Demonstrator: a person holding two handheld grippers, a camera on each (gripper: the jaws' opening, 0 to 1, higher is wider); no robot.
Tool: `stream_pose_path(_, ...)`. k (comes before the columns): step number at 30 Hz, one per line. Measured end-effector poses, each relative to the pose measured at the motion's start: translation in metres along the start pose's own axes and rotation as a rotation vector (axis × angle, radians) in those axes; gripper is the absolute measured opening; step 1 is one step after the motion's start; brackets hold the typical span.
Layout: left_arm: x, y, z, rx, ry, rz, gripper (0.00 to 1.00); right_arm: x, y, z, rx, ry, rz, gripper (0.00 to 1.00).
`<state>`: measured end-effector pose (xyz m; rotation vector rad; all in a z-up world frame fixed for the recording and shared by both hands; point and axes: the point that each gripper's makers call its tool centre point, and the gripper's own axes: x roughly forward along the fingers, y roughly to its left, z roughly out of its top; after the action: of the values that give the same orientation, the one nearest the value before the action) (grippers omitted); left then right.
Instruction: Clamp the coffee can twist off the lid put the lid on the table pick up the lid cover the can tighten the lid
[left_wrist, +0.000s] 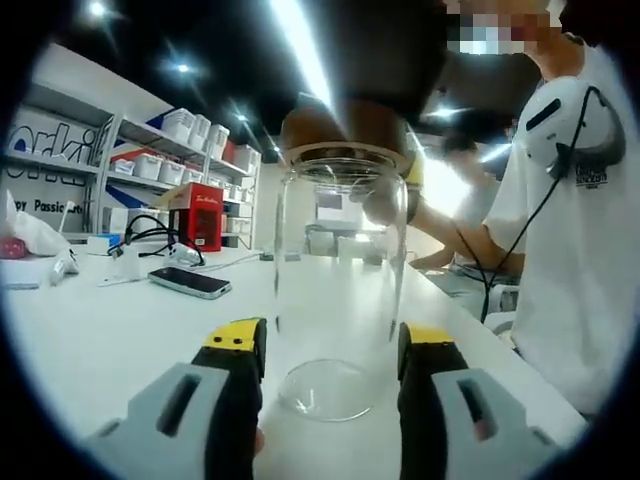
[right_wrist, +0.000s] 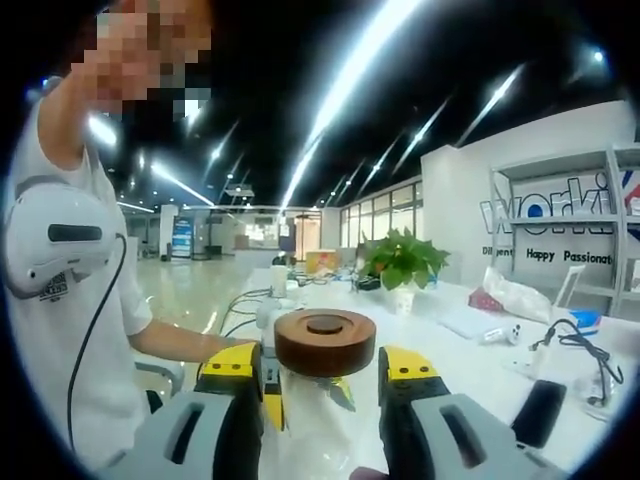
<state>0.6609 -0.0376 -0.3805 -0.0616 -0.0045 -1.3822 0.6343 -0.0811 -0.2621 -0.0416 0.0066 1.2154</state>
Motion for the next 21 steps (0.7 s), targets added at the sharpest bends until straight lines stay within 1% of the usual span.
stream_pose_path(12,0.011,-0.004,0.0,0.009,0.002,-0.016,0.43,0.002,-0.001,-0.002,0.001,0.001,0.005,0.4)
stream_pose_path(17,0.02,-0.007,-0.002,0.016,0.018,-0.032,0.44,0.003,-0.003,-0.005,0.006,0.009,0.003,0.4)
stream_pose_path(21,0.021,-0.008,-0.002,0.014,0.016,-0.036,0.44,0.003,-0.004,-0.004,0.011,0.001,-0.002,0.41)
